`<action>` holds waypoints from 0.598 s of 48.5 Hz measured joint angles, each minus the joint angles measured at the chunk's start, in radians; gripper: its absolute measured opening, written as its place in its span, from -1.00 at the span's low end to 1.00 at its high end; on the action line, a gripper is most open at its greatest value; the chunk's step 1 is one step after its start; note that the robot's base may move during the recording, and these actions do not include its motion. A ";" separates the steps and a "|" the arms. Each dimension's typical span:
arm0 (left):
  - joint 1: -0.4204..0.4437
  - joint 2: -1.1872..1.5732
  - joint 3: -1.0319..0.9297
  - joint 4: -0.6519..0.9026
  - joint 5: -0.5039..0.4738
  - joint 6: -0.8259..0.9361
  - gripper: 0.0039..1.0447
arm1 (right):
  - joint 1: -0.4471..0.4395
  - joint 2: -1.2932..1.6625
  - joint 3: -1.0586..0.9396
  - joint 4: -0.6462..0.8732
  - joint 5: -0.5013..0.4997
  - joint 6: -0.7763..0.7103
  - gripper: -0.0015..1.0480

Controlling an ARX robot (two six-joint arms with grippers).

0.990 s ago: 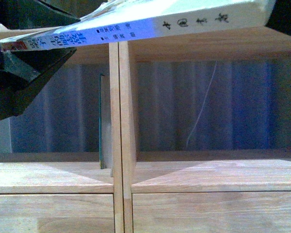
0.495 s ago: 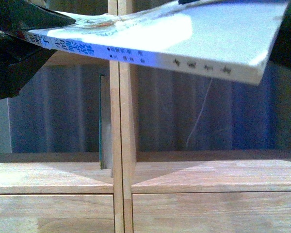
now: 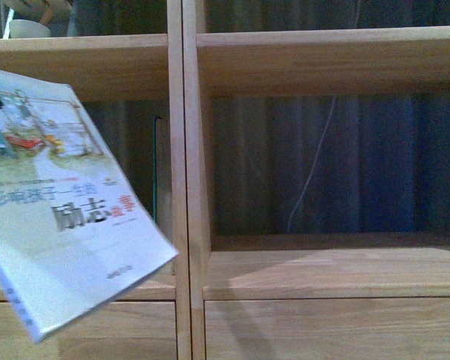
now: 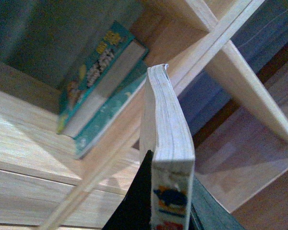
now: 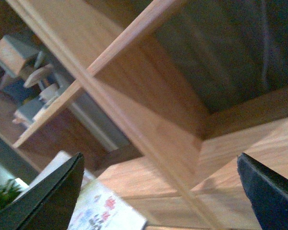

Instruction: Organize books on shelf

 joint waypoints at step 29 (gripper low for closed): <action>0.251 0.057 0.166 -0.092 0.023 0.720 -0.88 | -0.249 -0.079 -0.125 -0.089 0.042 -0.462 0.58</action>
